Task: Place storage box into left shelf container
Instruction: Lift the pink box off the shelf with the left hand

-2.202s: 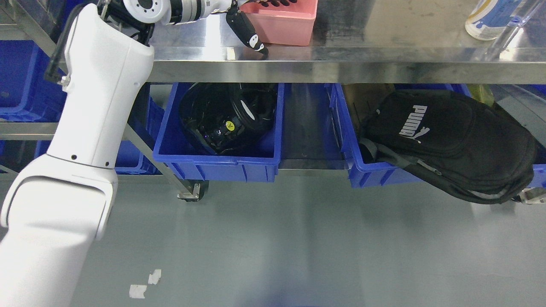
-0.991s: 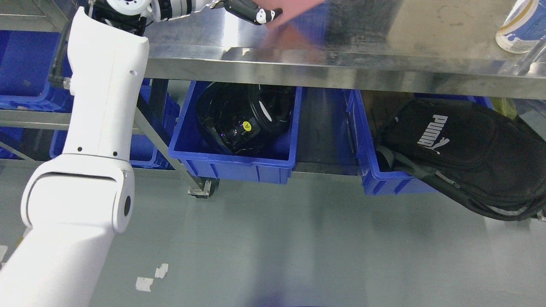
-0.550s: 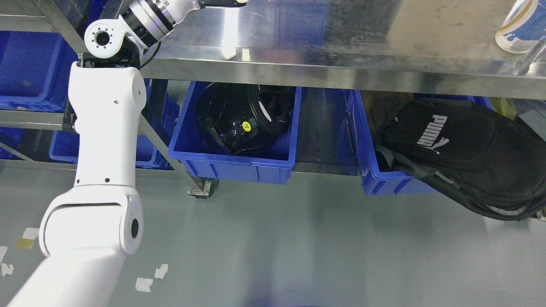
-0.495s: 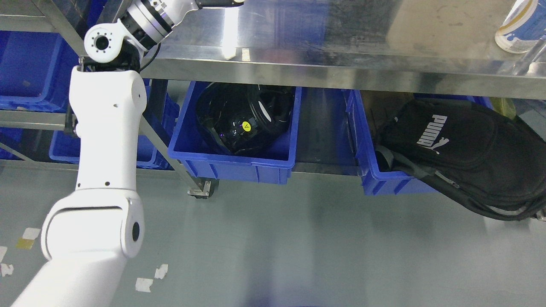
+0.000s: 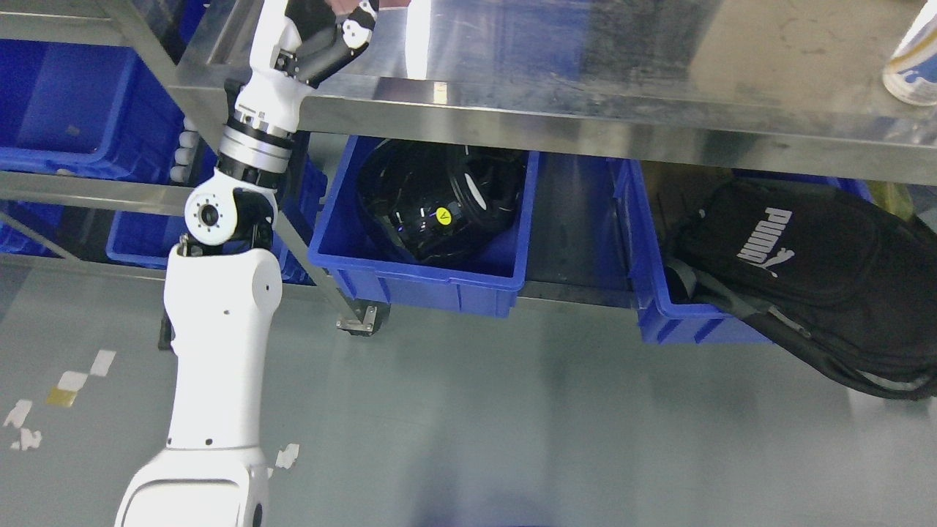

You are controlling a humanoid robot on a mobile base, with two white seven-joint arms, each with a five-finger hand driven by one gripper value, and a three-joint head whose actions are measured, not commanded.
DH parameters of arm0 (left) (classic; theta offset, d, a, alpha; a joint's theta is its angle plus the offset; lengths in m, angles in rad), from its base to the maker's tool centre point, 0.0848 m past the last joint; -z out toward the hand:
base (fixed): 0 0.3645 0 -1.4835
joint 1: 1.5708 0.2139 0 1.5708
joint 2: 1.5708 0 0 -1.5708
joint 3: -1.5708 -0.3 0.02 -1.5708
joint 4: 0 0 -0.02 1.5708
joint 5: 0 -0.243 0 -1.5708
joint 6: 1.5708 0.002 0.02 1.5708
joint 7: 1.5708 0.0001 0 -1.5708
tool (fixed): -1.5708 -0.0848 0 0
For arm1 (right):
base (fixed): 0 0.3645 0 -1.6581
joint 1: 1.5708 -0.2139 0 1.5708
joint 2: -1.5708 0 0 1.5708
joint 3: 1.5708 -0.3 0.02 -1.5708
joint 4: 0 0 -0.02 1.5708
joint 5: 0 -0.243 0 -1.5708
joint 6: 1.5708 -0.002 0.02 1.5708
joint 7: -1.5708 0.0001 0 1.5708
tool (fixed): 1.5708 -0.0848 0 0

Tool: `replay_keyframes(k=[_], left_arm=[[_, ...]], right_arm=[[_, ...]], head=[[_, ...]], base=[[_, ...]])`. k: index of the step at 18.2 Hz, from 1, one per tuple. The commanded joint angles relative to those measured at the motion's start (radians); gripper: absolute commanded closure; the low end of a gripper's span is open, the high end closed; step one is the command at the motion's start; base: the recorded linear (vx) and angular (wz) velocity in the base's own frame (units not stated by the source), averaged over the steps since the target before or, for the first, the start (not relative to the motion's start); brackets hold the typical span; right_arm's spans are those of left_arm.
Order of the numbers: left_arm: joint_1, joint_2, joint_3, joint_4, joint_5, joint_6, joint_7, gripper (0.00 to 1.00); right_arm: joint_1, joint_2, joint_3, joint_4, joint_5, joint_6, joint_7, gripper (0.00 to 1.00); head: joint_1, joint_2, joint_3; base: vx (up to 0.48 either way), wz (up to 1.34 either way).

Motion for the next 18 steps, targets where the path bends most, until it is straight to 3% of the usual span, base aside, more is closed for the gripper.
replay_keyframes(k=[1,6,11,18], left_arm=[[0.217,0.015,-0.108,-0.379,0.027,-0.067,0.021,0.99],[0.279,0.015,-0.122,-0.379,0.027,-0.124,0.017,0.99],[0.381,0.015,-0.003,-0.378,0.027,-0.139,0.021,0.98],[0.464,0.015,0.115,-0.376,0.03,-0.003,0.161,0.99]], right_arm=[[-0.005,-0.017,0.0,-0.017,-0.021,0.003,0.002,0.0],[-0.003,-0.017,0.0,-0.017,-0.021,0.001,0.002,0.0],[-0.003,-0.017,0.0,-0.017,-0.021,0.003,0.002,0.0],[-0.005,-0.017,0.0,-0.017,-0.021,0.003,0.004,0.0]], head=[[0.0,0.0,0.0],[0.0,0.0,0.0],[0.0,0.0,0.0],[0.0,0.001,0.0]], base=[[0.015,0.4],[0.006,0.72],[0.02,1.23],[0.133,1.39]])
